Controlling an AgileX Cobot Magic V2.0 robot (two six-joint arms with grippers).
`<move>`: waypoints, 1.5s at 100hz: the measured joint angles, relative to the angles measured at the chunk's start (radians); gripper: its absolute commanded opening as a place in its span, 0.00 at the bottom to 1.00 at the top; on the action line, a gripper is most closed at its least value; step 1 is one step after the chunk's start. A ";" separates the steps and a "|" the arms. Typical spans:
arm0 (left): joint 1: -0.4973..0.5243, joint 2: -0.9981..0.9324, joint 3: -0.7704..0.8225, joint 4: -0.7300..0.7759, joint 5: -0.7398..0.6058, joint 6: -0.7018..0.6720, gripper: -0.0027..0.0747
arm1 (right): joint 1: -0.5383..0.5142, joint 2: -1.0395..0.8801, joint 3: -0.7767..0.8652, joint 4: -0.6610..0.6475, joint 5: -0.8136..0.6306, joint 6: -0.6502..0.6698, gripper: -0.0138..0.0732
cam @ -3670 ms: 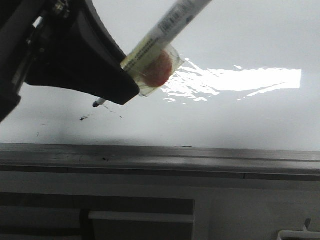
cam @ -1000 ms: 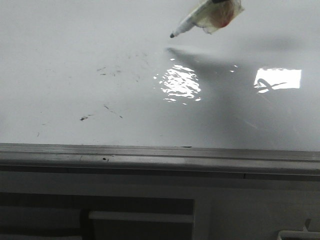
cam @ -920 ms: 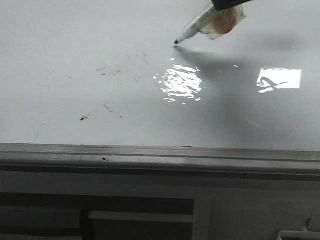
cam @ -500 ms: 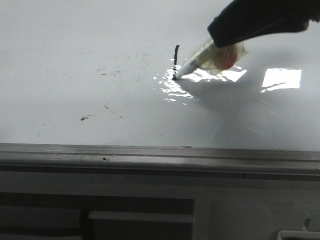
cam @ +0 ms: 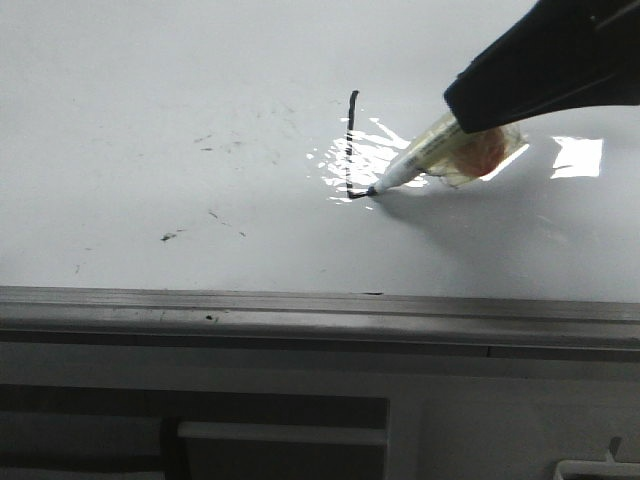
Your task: Write number 5 on whiteboard
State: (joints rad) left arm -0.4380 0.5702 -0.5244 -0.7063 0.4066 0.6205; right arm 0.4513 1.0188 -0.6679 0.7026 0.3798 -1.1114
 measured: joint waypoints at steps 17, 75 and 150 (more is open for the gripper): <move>0.000 0.000 0.000 -0.002 0.000 0.000 0.01 | -0.045 -0.034 0.000 -0.091 0.083 0.101 0.09; 0.000 0.000 0.000 -0.002 -0.004 0.000 0.01 | 0.126 0.105 -0.051 -0.101 0.075 0.166 0.09; 0.000 0.000 0.000 -0.002 -0.004 0.000 0.01 | 0.019 0.033 -0.153 -0.175 0.078 0.166 0.09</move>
State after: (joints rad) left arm -0.4380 0.5702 -0.5244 -0.7079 0.4031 0.6205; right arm 0.4703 1.0515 -0.8208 0.5280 0.4581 -0.9451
